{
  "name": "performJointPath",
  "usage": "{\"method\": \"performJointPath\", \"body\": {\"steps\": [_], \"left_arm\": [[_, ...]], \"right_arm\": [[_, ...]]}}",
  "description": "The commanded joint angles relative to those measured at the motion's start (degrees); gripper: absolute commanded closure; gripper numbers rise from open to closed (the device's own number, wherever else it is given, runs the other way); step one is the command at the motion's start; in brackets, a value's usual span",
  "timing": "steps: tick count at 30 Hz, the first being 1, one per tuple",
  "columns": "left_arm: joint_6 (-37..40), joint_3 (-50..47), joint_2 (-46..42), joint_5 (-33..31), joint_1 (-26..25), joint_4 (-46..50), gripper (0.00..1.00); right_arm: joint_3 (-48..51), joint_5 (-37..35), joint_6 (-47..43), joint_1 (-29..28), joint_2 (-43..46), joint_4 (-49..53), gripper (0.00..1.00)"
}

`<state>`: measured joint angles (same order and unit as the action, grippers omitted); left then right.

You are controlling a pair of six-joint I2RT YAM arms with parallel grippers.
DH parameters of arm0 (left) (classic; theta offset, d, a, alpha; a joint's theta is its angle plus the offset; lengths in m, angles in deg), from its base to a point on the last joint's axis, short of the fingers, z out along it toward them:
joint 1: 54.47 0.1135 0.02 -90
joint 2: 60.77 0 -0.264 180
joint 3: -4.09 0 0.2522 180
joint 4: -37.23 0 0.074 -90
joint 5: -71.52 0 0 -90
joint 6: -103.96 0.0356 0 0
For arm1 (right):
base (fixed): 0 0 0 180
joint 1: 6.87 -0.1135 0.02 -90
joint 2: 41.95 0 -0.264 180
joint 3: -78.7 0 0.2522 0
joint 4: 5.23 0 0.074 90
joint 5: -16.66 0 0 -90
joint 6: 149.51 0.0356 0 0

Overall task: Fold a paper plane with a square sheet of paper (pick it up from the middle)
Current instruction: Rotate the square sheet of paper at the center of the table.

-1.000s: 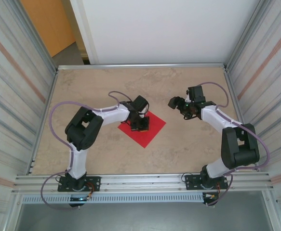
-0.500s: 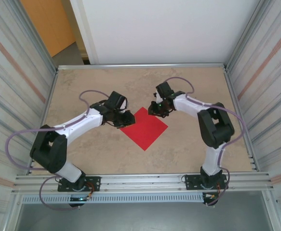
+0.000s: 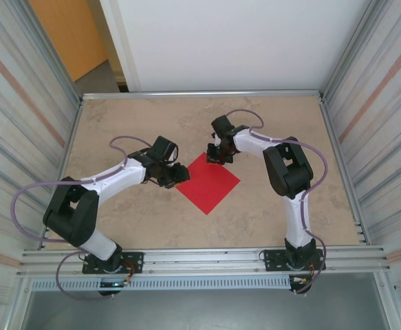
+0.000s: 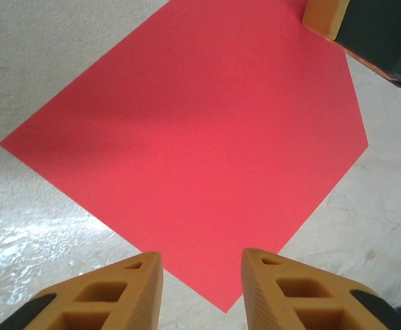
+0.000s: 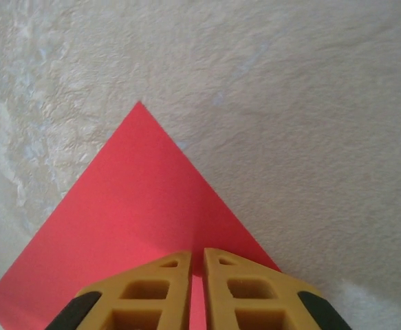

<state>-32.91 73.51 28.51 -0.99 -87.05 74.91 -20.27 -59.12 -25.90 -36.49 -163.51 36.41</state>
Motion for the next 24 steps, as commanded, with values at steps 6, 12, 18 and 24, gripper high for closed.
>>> {"method": "performJointPath", "body": {"steps": [6,12,18,24], "left_arm": [[-2.8,0.9,3.3,2.4,-1.4,-3.5,0.61],[-3.7,1.4,5.4,3.0,-3.0,-5.2,0.63],[-2.7,3.7,9.1,1.7,-3.0,-6.1,0.75],[-3.1,5.6,13.2,3.1,-3.0,-7.4,0.81]], "right_arm": [[15.8,-13.5,23.9,2.1,6.8,0.0,0.86],[20.9,-15.0,32.0,-0.2,15.9,-2.3,0.84],[21.4,-9.4,20.2,3.5,24.8,-5.6,0.84],[25.7,0.4,5.8,6.4,27.8,-4.9,0.83]]}}
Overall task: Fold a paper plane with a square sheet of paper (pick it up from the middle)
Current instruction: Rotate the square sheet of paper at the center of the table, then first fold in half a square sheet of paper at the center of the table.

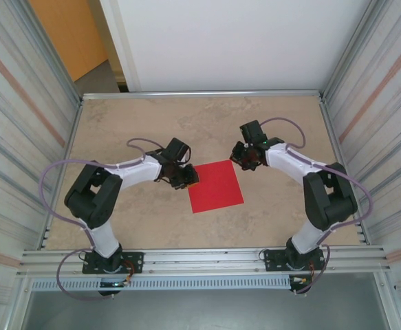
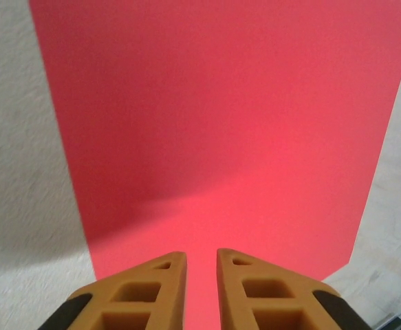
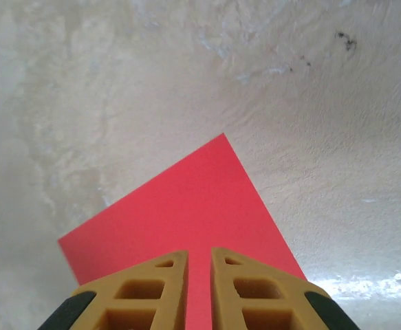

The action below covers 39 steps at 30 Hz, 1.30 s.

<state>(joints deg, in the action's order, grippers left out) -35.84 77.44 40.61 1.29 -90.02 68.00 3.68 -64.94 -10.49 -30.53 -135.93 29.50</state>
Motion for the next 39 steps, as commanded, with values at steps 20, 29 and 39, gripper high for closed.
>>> {"method": "performJointPath", "body": {"steps": [20,29,39], "left_arm": [[-2.7,-1.4,4.9,2.3,-1.0,-3.0,0.86],[-3.2,-3.9,5.8,2.1,-1.0,-6.8,0.85],[-5.1,-7.5,3.5,1.2,-0.5,-12.1,0.84]], "right_arm": [[0.5,8.7,-16.2,-2.0,-11.3,6.5,0.84],[2.3,11.3,-14.3,-2.3,-13.2,3.0,0.84],[2.3,13.2,-12.8,-2.4,-12.3,1.5,0.84]]}}
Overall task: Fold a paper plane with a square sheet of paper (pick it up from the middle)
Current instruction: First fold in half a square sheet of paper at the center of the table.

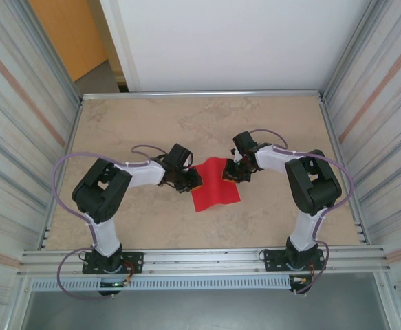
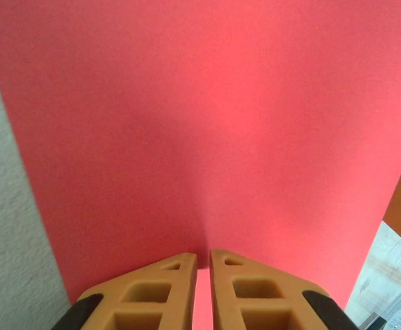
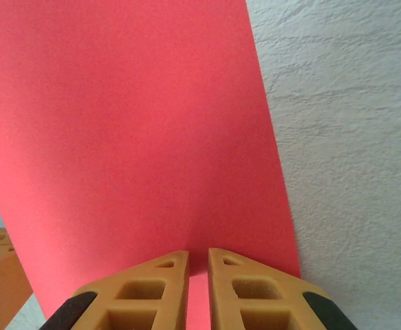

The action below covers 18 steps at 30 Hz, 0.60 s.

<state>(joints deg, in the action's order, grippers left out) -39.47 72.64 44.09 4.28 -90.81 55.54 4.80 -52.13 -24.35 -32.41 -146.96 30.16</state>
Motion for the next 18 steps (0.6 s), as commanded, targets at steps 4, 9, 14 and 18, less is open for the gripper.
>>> {"method": "performJointPath", "body": {"steps": [4,9,14,18], "left_arm": [[-2.7,-4.5,-0.2,-0.1,0.6,-4.4,0.8],[-3.2,-5.0,-0.5,0.3,0.5,-7.0,0.71],[-3.3,-6.5,-0.9,1.0,1.1,-9.9,0.6],[-3.9,-8.5,-1.7,2.3,1.7,-14.2,0.48]], "right_arm": [[1.2,3.0,1.6,-0.6,-1.8,-0.6,0.83],[0.9,4.1,2.6,-0.6,-2.5,-1.8,0.83],[0.4,4.1,2.8,0.0,-2.6,-1.8,0.82],[0.2,4.2,3.1,0.5,-2.8,-1.8,0.82]]}}
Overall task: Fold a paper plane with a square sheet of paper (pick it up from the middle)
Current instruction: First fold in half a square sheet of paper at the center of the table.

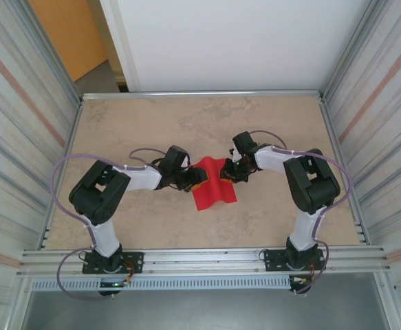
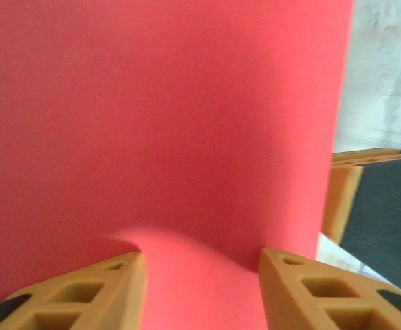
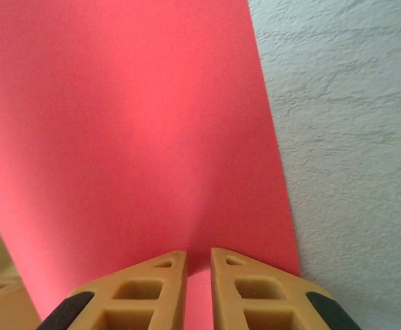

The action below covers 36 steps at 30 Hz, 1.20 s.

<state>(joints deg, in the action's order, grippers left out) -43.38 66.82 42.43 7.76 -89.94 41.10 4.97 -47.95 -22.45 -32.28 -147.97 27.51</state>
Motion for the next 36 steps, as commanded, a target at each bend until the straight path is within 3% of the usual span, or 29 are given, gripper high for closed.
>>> {"method": "performJointPath", "body": {"steps": [1,11,17,22,28,33,36], "left_arm": [[0.2,-3.0,-0.2,-0.7,1.0,-0.7,0.46],[1.6,-3.6,-0.5,0.4,1.3,-1.0,0.27],[2.5,-2.3,0.5,0.1,1.2,2.8,0.29],[3.1,-1.0,1.0,-0.2,1.2,5.4,0.38],[5.7,0.5,0.1,-0.2,1.7,6.9,0.58],[9.4,1.7,-3.1,0.8,2.7,6.8,0.72],[11.8,2.6,-5.7,3.2,3.8,6.7,0.76]], "right_arm": [[-0.1,0.1,1.1,0.4,-1.8,0.9,0.82],[-1.4,1.3,2.5,-3.1,-3.6,-0.1,0.82],[-1.3,5.1,6.0,-5.3,-4.8,-4.5,0.82],[-0.9,6.1,7.0,-5.4,-4.2,-5.5,0.82],[0.7,6.4,7.4,-3.3,-0.1,-5.4,0.81],[4.6,5.6,7.3,0.5,8.8,-7.9,0.74],[6.6,6.7,6.4,3.6,13.8,-9.4,0.65]]}}
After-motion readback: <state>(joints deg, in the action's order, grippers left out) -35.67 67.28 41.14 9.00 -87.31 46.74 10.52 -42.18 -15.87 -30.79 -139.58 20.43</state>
